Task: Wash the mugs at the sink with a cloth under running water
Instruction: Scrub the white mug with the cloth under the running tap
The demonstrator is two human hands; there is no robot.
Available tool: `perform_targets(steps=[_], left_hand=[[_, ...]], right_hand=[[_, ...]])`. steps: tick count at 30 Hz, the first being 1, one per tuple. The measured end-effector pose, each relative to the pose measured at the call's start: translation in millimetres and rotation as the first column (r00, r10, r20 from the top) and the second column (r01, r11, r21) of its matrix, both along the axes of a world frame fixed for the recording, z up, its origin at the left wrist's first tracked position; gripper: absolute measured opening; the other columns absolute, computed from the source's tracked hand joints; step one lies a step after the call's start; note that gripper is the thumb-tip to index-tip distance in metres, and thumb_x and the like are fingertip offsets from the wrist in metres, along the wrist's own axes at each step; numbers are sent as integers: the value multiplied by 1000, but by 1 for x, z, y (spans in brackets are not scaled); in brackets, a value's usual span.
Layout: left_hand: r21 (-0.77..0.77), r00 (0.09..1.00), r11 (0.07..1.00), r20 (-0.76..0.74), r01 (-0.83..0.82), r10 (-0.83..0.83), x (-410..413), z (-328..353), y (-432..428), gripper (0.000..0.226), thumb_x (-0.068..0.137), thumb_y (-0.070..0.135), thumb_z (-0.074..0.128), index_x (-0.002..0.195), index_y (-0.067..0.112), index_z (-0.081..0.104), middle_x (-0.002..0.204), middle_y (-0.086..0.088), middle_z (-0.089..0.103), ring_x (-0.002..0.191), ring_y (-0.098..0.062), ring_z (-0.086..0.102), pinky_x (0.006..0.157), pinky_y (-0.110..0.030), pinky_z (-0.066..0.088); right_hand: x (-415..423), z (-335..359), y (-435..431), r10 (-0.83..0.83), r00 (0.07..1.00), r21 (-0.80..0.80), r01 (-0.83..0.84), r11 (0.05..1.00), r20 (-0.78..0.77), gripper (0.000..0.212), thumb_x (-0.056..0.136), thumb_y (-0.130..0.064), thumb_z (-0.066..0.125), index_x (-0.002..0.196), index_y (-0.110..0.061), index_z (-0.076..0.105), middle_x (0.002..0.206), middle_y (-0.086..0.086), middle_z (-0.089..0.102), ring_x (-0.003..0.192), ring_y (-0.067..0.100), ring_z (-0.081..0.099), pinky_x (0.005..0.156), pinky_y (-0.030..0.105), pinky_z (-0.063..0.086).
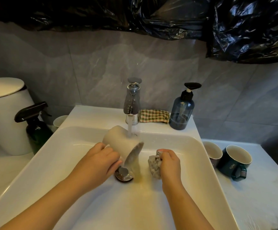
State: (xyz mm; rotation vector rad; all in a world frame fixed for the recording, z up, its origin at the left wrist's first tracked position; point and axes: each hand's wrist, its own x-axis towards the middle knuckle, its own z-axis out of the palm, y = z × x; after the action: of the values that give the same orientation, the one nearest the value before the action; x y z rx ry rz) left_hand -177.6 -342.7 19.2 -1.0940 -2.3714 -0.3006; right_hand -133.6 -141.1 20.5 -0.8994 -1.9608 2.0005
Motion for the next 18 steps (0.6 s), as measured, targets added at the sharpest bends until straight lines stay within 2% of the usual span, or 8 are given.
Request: perform_targets(steps=[3, 6, 8, 10, 12, 14, 16, 18], left_hand=[[-71, 994, 996, -93, 44, -51, -5, 4, -3, 55, 100, 37, 24, 60, 18, 57, 59, 4, 51, 54, -22, 42, 68, -15, 23], [-153, 990, 987, -119, 52, -71, -11, 5, -4, 52, 99, 34, 27, 59, 18, 56, 57, 3, 51, 52, -24, 42, 53, -23, 39], [-203, 985, 978, -148, 55, -86, -13, 6, -3, 44, 94, 32, 36, 58, 18, 56, 55, 3, 52, 51, -24, 44, 47, -25, 41], [-241, 985, 969, -144, 62, -98, -14, 8, -2, 36, 87, 32, 41, 58, 18, 57, 56, 3, 54, 51, -24, 46, 47, -26, 44], [-245, 993, 968, -83, 58, -81, -14, 7, 0, 33, 85, 33, 41, 59, 20, 57, 57, 5, 55, 51, -22, 45, 48, -25, 44], [-179, 998, 983, 58, 39, -29, -11, 9, 6, 31, 86, 37, 41, 59, 27, 52, 57, 10, 51, 52, -13, 40, 52, -23, 41], [-24, 947, 999, 318, -38, 43, -6, 13, 17, 34, 92, 40, 39, 59, 31, 42, 59, 13, 46, 56, -6, 37, 58, -23, 37], [172, 774, 962, 631, -213, 58, -3, 14, 27, 35, 96, 34, 44, 63, 25, 48, 60, 8, 49, 59, -8, 44, 61, -27, 37]], right_hand=[[3, 8, -1, 13, 999, -56, -16, 998, -45, 25, 93, -8, 41, 83, -14, 64, 74, 0, 59, 65, 11, 55, 54, 21, 44], [3, 11, -5, 6, 996, -93, -15, 996, -91, 29, 95, -7, 37, 87, -12, 64, 65, 8, 50, 49, 16, 45, 40, 16, 39], [0, 4, -6, 6, 995, 61, 1, 998, -101, 31, 94, -27, 38, 88, -31, 67, 81, 9, 59, 71, 23, 56, 61, 27, 54], [1, 3, -8, 12, 993, 231, 16, 973, -119, 29, 93, -39, 36, 86, -46, 63, 104, -1, 59, 104, 23, 52, 93, 43, 46], [4, 8, -6, 6, 981, 279, 48, 959, -192, 32, 99, -29, 37, 84, -50, 56, 117, -8, 47, 113, 14, 41, 98, 31, 36], [5, 14, -2, -8, 969, 259, 73, 963, -246, 31, 100, -22, 38, 93, -47, 56, 112, -9, 39, 107, 9, 41, 87, 11, 34], [5, 15, -1, -25, 961, 221, 88, 971, -275, 26, 100, -23, 37, 107, -40, 56, 102, -13, 36, 95, 4, 46, 70, -3, 34], [4, 12, 0, -66, 962, 181, 117, 977, -266, 26, 101, -26, 34, 114, -39, 53, 100, -14, 38, 87, -1, 47, 68, -2, 36]])
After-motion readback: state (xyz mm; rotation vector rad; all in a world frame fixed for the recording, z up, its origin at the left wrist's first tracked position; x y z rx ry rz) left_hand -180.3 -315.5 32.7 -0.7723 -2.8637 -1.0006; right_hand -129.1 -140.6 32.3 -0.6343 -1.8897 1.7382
